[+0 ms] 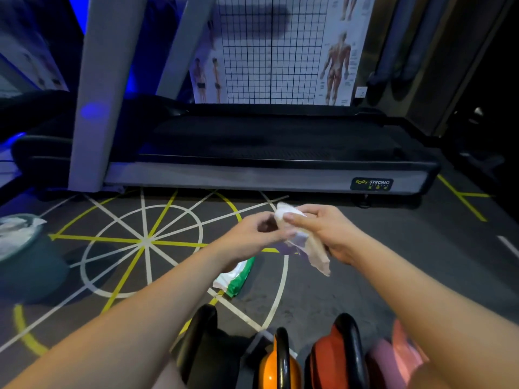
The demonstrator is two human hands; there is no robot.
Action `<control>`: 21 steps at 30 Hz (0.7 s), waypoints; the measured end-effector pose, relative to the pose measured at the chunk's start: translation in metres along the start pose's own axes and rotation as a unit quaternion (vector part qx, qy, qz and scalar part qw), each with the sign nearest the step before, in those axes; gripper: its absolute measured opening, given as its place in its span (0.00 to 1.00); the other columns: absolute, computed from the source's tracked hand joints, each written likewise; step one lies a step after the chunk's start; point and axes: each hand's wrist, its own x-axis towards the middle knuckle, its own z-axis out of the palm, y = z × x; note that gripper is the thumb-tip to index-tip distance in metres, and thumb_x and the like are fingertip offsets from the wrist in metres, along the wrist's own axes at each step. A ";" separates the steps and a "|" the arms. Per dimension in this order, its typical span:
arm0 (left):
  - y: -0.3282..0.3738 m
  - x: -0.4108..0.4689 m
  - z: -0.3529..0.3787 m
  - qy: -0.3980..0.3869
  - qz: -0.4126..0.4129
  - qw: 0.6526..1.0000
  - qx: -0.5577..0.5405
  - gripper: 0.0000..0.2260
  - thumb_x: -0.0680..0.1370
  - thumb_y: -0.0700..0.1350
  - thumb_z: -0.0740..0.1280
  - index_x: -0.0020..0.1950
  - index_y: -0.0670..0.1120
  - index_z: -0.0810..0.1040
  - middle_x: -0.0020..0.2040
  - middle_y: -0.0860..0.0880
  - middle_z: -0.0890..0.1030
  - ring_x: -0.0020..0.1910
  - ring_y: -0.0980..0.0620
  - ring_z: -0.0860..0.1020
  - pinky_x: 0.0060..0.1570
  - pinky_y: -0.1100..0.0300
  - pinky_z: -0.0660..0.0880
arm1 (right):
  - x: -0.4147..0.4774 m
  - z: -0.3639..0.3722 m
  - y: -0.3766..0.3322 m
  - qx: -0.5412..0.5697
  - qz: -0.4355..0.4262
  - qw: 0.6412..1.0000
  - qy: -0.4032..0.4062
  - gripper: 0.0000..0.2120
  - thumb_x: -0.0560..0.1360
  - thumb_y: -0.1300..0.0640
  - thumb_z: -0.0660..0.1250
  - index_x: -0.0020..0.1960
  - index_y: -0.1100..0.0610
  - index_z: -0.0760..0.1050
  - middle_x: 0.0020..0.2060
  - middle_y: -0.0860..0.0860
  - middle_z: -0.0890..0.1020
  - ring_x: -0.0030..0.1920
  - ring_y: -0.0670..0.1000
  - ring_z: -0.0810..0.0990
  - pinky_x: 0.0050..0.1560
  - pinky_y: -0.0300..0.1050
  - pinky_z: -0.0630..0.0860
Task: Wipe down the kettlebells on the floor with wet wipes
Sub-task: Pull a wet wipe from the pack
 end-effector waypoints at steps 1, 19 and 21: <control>0.001 -0.002 0.001 0.010 -0.004 1.000 -0.002 0.17 0.76 0.48 0.76 0.58 0.39 0.80 0.51 0.40 0.85 0.50 0.48 0.83 0.57 0.49 0.78 | -0.003 -0.001 -0.002 0.017 -0.011 1.000 0.020 0.14 0.71 0.54 0.77 0.52 0.62 0.82 0.42 0.60 0.85 0.39 0.57 0.83 0.38 0.49 0.80; 0.039 -0.046 0.006 0.212 0.092 0.967 0.110 0.09 0.83 0.44 0.66 0.56 0.53 0.85 0.41 0.57 0.86 0.36 0.55 0.83 0.46 0.50 0.82 | -0.027 -0.017 -0.010 0.002 -0.096 0.980 0.175 0.14 0.72 0.50 0.77 0.43 0.58 0.76 0.35 0.52 0.81 0.35 0.49 0.80 0.37 0.43 0.76; 0.043 -0.048 0.001 0.277 0.157 0.937 0.141 0.10 0.83 0.44 0.65 0.60 0.51 0.85 0.45 0.57 0.86 0.39 0.60 0.83 0.48 0.57 0.81 | -0.021 -0.025 -0.002 -0.018 -0.058 0.974 0.218 0.16 0.73 0.45 0.75 0.44 0.57 0.76 0.37 0.52 0.80 0.37 0.51 0.78 0.43 0.49 0.77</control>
